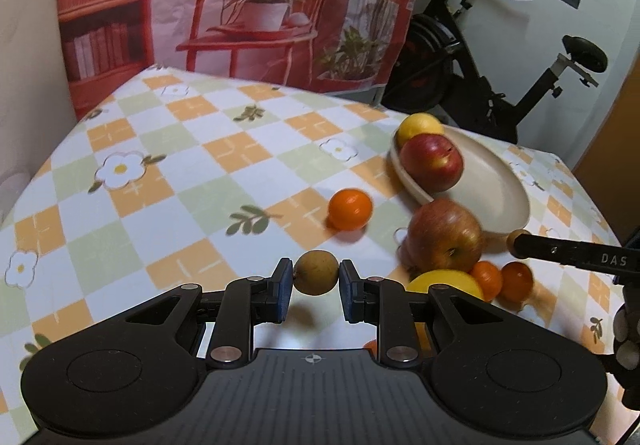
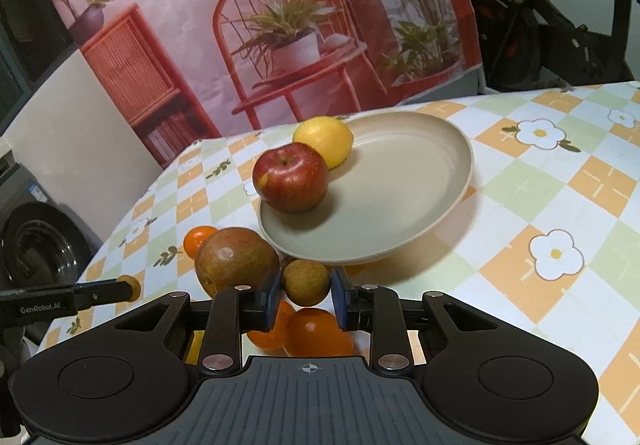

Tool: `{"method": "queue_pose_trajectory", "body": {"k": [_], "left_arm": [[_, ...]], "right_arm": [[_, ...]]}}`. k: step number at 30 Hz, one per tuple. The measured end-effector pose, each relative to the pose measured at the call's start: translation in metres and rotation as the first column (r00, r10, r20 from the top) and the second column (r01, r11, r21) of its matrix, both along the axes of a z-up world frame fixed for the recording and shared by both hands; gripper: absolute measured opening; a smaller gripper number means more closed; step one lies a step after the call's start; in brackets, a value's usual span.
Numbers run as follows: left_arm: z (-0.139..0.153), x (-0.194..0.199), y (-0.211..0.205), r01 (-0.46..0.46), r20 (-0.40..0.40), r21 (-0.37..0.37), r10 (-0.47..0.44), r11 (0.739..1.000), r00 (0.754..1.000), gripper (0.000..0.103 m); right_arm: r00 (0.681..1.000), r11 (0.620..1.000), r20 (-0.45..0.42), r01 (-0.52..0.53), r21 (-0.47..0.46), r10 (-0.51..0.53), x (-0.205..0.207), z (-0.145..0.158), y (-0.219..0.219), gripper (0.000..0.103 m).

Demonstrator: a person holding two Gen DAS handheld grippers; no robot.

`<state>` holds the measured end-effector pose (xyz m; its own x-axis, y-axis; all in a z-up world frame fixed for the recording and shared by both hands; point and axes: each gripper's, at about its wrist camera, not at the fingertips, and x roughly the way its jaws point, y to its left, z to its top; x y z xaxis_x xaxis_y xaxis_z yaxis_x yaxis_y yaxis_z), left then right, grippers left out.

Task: Organize fruits
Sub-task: 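Lift and carry the small fruit in the left gripper toward the plate while the right carries its own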

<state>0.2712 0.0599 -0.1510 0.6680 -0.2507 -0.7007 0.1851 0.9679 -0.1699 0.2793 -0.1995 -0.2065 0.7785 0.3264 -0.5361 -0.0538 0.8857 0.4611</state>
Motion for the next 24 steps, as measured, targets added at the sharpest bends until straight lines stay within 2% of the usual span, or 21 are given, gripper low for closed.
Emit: {"method": "queue_pose_trajectory", "body": {"k": [7,13,18,24], "left_arm": [[0.018,0.011,-0.028,0.073,0.042,0.032,-0.074,0.997,0.996,0.026],[0.029,0.025,-0.066,0.157,0.075,0.066,-0.162,0.985,0.984,0.026],[0.026,0.044,-0.095,0.204,0.067,0.069,-0.208,0.977,0.976,0.026],[0.015,0.068,-0.117,0.229,0.009,0.056,-0.230,0.972,0.973,0.026]], "right_arm": [[0.999,1.000,0.031,0.013,0.002,-0.013,-0.002,0.005,-0.014,0.024],[0.998,1.000,0.049,0.030,-0.009,-0.030,0.001,0.005,-0.027,0.024],[0.997,0.997,0.078,0.026,-0.075,-0.020,0.005,0.004,-0.030,0.024],[0.990,0.984,0.138,0.001,-0.176,0.024,0.009,0.001,-0.027,0.024]]}}
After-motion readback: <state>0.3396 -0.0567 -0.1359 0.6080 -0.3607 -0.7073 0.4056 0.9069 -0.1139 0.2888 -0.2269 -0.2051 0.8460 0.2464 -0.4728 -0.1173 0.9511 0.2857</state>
